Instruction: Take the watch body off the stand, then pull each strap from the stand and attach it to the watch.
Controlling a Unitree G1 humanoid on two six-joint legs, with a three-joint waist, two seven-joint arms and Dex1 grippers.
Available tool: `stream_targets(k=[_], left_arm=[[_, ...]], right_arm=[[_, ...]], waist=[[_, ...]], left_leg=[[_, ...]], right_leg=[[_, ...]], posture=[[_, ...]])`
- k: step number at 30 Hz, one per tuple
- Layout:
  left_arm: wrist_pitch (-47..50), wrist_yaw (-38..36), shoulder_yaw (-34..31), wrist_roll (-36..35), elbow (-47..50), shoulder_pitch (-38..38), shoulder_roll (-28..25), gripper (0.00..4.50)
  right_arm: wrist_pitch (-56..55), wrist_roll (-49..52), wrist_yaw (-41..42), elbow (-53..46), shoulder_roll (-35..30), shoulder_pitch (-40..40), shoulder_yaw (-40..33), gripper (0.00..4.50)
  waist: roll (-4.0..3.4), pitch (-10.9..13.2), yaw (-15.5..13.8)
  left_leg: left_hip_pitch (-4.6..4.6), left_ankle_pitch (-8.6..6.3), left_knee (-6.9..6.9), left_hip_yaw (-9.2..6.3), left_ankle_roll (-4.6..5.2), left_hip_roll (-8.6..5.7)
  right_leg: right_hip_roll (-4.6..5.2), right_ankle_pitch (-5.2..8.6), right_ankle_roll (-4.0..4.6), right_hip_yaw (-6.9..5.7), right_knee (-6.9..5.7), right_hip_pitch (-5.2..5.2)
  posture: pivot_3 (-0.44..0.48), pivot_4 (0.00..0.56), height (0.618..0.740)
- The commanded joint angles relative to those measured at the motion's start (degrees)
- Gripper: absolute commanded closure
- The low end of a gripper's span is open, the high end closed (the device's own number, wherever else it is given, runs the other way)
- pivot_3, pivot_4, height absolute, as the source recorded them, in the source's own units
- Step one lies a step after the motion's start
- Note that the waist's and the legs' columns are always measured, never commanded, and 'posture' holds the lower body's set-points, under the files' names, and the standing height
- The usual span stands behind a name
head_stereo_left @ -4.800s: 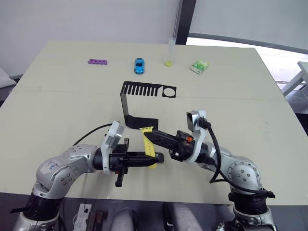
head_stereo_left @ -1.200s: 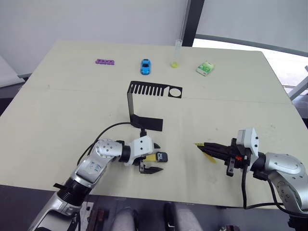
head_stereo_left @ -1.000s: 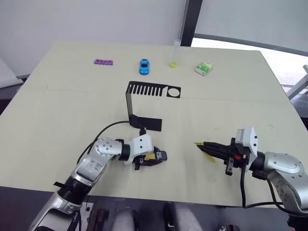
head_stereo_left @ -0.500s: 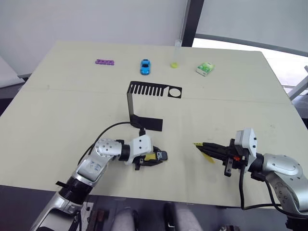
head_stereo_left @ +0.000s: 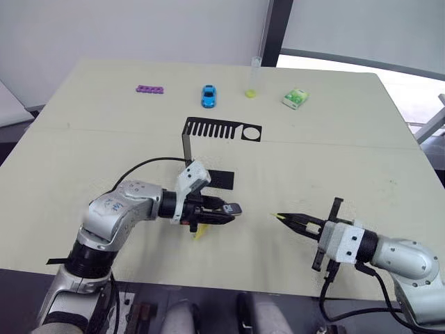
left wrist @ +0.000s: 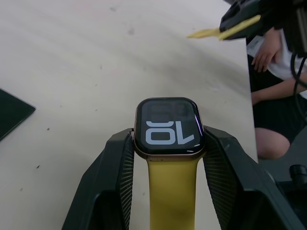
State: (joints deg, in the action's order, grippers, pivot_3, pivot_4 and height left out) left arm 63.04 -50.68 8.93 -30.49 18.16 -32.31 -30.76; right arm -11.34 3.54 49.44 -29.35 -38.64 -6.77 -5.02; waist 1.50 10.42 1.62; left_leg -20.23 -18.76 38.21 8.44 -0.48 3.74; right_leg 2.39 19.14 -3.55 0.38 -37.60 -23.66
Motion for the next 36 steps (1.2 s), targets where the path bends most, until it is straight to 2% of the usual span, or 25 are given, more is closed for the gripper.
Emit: stream_targets(k=[1,14,36], left_arm=[[3.81,1.89,-1.63,-3.41,1.28,-1.58,1.5,2.91],[6.18,5.59,-2.46,-6.29,-0.6,-2.2,4.15,2.91],[6.61,7.03,-3.22,-9.33,-1.51,-2.3,3.95,2.91]], right_arm=[[-2.23,-3.06,-2.98,-3.2,0.9,-0.22,1.6,4.5],[-3.16,-6.55,-5.82,-2.7,1.45,2.16,5.98,4.5],[-4.99,-8.41,-7.1,1.68,1.27,4.64,7.16,4.5]], waist=[[0.0,0.0,0.08],[0.0,0.0,-0.05],[0.0,0.0,0.02]], left_leg=[[0.01,0.01,0.0,0.0,-0.02,0.0],[0.03,0.04,0.05,-0.02,-0.08,0.01],[0.05,0.05,0.06,-0.01,-0.1,0.01]], right_leg=[[-0.01,0.01,0.01,0.0,-0.03,0.0],[-0.03,0.04,0.08,0.01,-0.1,-0.01],[-0.04,0.05,0.08,0.02,-0.14,-0.01]], posture=[[0.0,0.15,0.74],[0.0,0.15,0.74],[0.0,0.15,0.74]])
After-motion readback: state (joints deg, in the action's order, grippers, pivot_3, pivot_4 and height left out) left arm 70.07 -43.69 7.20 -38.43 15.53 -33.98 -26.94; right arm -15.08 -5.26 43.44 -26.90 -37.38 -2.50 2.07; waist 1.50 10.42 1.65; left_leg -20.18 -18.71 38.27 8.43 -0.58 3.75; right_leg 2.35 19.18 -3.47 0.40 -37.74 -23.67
